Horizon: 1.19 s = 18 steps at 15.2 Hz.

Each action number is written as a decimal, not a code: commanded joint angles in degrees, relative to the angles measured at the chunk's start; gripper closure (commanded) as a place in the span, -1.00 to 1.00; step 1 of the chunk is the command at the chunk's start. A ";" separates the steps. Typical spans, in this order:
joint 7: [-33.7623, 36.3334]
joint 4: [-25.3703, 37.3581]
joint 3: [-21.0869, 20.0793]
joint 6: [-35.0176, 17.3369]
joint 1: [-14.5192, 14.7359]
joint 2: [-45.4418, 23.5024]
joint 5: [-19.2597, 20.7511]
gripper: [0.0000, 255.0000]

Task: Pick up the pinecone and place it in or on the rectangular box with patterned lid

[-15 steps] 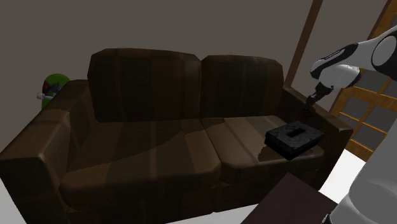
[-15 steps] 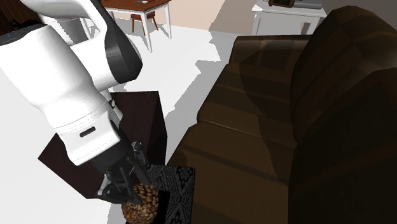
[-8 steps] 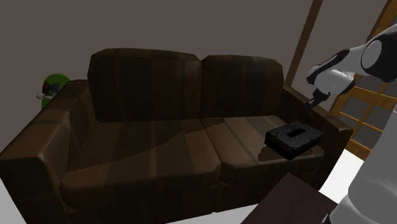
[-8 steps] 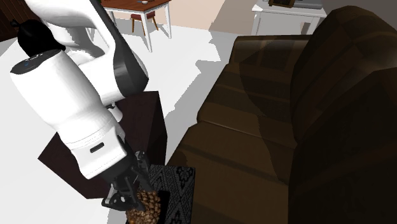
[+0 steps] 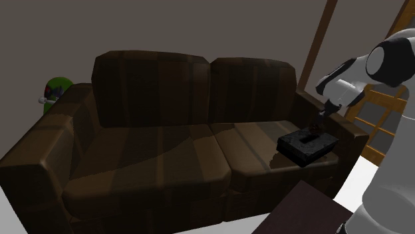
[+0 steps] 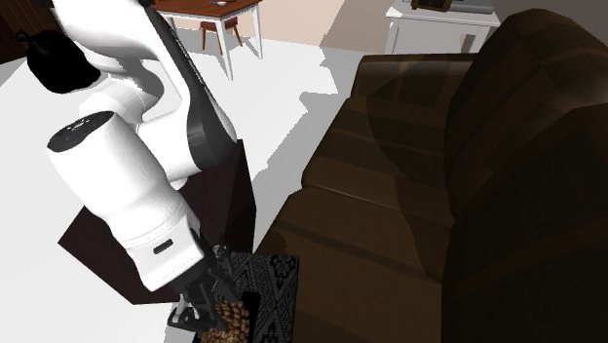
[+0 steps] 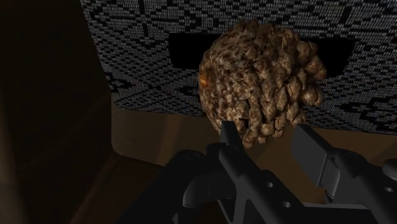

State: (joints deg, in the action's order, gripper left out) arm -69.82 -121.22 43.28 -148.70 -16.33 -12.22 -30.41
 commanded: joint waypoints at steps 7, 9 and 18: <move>-6.18 -0.66 -3.82 -3.49 -3.11 -4.50 -7.88 1.00; -6.18 -0.66 -3.83 -3.49 -3.11 -4.50 -7.87 1.00; -6.18 -0.82 -3.73 -3.50 -3.07 -4.31 -7.74 -1.00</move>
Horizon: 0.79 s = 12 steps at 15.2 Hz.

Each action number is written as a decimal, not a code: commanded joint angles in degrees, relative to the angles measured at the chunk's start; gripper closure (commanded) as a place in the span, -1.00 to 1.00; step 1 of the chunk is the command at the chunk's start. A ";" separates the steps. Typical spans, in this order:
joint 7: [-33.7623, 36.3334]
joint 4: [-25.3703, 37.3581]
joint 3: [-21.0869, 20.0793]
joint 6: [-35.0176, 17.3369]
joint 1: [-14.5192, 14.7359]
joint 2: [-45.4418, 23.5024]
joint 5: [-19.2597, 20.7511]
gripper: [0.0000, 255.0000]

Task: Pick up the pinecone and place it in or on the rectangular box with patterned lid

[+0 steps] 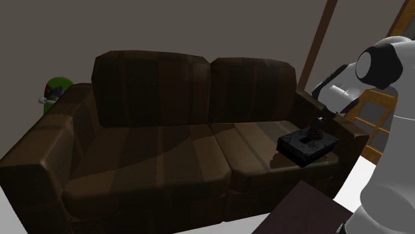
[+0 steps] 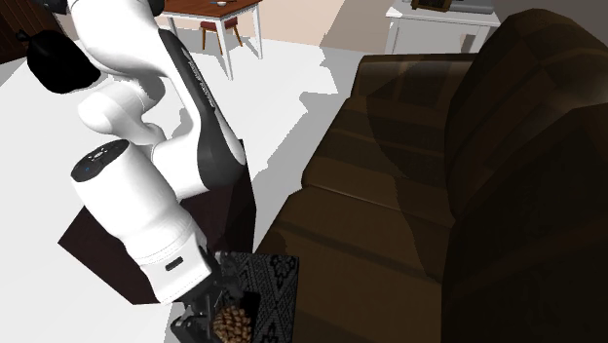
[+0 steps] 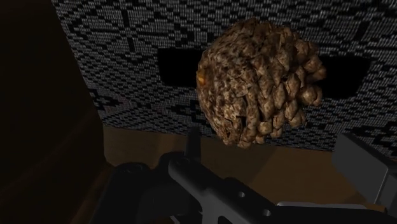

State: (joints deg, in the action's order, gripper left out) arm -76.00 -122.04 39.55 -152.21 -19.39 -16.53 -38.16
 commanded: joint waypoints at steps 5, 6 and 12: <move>5.95 -2.33 4.62 1.85 3.92 6.51 8.73 -1.00; 7.77 -2.87 5.74 2.39 4.88 8.38 11.40 -1.00; 7.81 -2.87 5.54 2.38 4.69 8.41 11.47 -1.00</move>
State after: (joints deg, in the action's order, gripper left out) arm -68.23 -124.88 45.07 -149.85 -14.72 -8.16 -26.77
